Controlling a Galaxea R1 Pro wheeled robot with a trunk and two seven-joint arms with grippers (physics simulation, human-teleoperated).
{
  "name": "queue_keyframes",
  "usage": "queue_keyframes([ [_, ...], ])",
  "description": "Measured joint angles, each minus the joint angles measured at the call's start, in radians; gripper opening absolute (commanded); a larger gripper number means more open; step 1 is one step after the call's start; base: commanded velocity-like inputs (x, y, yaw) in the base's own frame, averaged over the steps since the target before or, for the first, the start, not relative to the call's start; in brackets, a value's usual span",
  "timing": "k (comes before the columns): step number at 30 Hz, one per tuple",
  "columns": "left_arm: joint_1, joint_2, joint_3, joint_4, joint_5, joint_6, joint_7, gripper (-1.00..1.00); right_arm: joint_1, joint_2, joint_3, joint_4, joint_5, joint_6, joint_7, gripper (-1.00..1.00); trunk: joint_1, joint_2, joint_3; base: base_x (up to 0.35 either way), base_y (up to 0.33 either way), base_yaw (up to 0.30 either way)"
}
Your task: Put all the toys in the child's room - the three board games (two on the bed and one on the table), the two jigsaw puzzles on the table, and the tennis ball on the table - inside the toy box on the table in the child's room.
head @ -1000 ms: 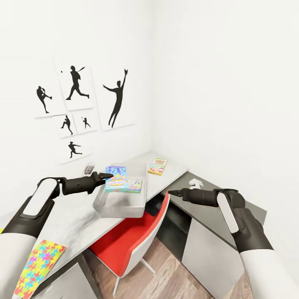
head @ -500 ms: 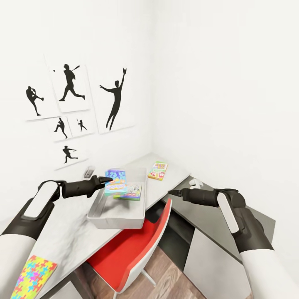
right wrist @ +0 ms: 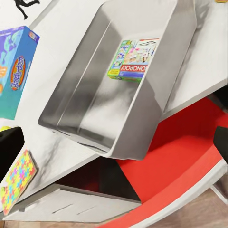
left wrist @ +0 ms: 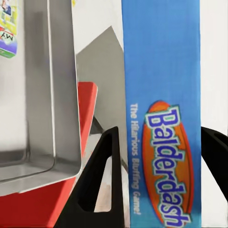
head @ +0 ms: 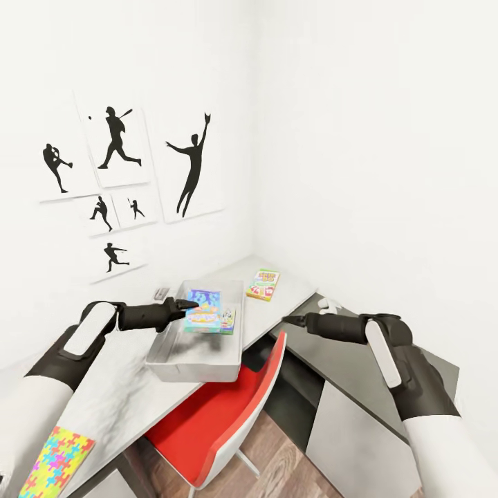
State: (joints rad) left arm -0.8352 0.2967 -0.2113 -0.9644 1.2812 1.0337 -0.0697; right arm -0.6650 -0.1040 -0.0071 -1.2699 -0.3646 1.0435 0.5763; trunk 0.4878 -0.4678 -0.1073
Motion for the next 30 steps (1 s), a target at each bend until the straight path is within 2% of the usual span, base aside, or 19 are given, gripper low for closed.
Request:
queue_keyframes([
  [1, -0.011, -0.002, -0.022, 0.026, -0.007, -0.003, -0.027, -1.0, 0.0, -0.001, 0.0, -0.003, -0.001, 0.0, 0.0, 1.0, 0.0, 0.0, 0.0, 0.001, 0.0, 0.0],
  [2, -0.012, -0.002, -0.023, 0.027, -0.008, -0.003, -0.028, -1.0, 0.0, -0.001, 0.0, -0.003, -0.001, 0.0, 0.0, 1.0, 0.0, 0.0, 0.0, 0.0, 0.0, 0.0],
  [3, -0.029, -0.006, -0.056, 0.075, -0.027, -0.013, -0.084, -1.0, 0.0, -0.002, -0.001, -0.012, -0.002, 0.0, 0.0, 1.0, 0.0, 0.0, 0.0, 0.0, 0.0, 0.0],
  [5, -0.042, -0.007, -0.08, 0.116, -0.054, -0.027, -0.139, -1.0, 0.001, -0.004, -0.001, -0.023, -0.002, 0.0, 0.0, 1.0, 0.0, 0.0, 0.0, 0.0, 0.0, 0.0],
  [9, -0.056, -0.009, -0.103, 0.162, -0.111, -0.043, -0.217, -1.0, 0.002, -0.005, -0.001, -0.047, -0.002, 0.0, 0.0, 1.0, 0.0, 0.0, 0.0, 0.0, 0.0, 0.0],
  [12, -0.061, -0.01, -0.11, 0.182, -0.14, -0.049, -0.255, -1.0, 0.004, -0.006, -0.001, -0.057, -0.002, 0.0, 0.0, 1.0, 0.0, 0.0, 0.0, 0.0, 0.0, 0.0],
  [22, -0.087, -0.012, -0.117, 0.264, -0.168, -0.055, -0.293, -1.0, 0.004, -0.022, -0.002, -0.067, -0.005, 0.0, 0.002, 1.0, 0.0, 0.0, -0.007, 0.0, 0.0, 0.0],
  [30, -0.104, -0.014, -0.118, 0.29, -0.169, -0.056, -0.296, -1.0, 0.004, -0.026, -0.003, -0.069, -0.007, 0.0, 0.002, 1.0, 0.0, 0.0, -0.018, 0.0, 0.0, 0.0],
])
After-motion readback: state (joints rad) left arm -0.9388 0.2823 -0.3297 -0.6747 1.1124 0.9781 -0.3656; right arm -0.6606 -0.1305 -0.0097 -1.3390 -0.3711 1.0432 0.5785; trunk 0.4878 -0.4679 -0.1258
